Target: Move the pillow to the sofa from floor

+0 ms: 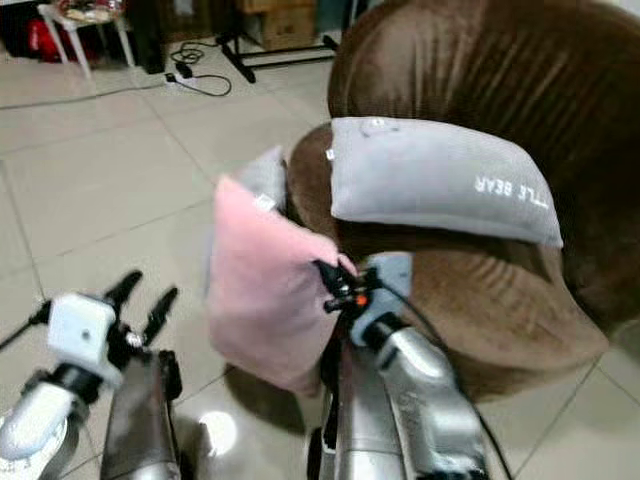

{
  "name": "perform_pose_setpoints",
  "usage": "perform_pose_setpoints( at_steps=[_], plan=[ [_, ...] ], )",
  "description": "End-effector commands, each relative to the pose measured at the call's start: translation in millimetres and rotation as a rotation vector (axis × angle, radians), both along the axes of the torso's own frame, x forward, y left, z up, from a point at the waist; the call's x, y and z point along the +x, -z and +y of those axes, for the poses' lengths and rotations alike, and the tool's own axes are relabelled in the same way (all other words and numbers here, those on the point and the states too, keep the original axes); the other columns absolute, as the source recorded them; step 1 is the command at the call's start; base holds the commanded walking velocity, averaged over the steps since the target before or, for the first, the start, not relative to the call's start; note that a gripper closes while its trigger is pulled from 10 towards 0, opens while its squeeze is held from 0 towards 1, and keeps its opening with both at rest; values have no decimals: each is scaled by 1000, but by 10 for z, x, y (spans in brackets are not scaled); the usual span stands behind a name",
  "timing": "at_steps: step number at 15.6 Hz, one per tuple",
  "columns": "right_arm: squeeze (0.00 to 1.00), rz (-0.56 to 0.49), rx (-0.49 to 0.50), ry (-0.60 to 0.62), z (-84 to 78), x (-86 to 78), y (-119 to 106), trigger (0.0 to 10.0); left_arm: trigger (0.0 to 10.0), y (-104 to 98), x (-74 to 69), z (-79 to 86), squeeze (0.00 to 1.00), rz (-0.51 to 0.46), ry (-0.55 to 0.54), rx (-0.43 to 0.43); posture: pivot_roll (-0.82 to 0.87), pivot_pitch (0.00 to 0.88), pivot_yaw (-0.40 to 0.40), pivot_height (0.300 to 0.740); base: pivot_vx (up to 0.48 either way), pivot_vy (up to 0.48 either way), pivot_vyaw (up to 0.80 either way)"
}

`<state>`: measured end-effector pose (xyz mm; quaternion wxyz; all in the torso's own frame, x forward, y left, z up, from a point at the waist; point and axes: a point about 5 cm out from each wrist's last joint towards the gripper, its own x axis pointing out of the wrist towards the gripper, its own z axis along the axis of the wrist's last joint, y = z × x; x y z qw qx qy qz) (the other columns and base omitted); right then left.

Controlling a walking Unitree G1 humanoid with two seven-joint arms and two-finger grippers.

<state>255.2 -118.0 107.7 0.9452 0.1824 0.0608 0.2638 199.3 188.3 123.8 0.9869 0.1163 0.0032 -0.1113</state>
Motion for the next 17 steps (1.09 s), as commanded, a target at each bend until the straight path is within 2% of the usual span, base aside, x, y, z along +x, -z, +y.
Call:
perform_pose_setpoints(
  at_steps=[1, 2, 4, 6, 9, 12, 15, 17],
  plan=[
    [0, -65, 44, 20, -88, 7, -217, 10000, 10000, -15, 15, 10, 0, -6, -13, 6, 72, 0, -118, 465, 0, 0, 0],
    [0, -126, 73, 38, -142, 30, -444, 10000, 10000, -57, 24, 50, 0, -17, -27, 14, 72, 0, -114, 465, 0, 0, 0],
    [0, -175, 160, 115, -214, 140, -696, 10000, 10000, -115, 41, 93, 0, -33, -36, 24, 70, 0, -107, 480, 0, 0, 0],
    [0, -239, 286, 208, -332, 295, -1058, 10000, 10000, -235, 129, 114, 0, -66, -9, 30, 76, 0, -105, 500, 0, 0, 0],
    [0, -329, 391, 250, -458, 396, -1484, 10000, 10000, -396, 240, 165, 0, -106, 6, 34, 74, 0, -93, 530, 0, 0, 0],
    [0, -486, 557, 314, -759, 517, -2105, 10000, 10000, -533, 334, 245, 0, -150, 0, 57, 89, 0, -95, 560, 0, 0, 0],
    [0, -534, 599, 379, -826, 709, -2491, 10000, 10000, -663, 366, 340, 0, -173, -18, 73, 93, 0, -103, 590, 0, 0, 0],
    [0, -553, 628, 375, -815, 792, -2628, 10000, 10000, -702, 384, 350, 0, -177, -14, 81, 90, 0, -97, 605, 0, 0, 0]
  ],
)
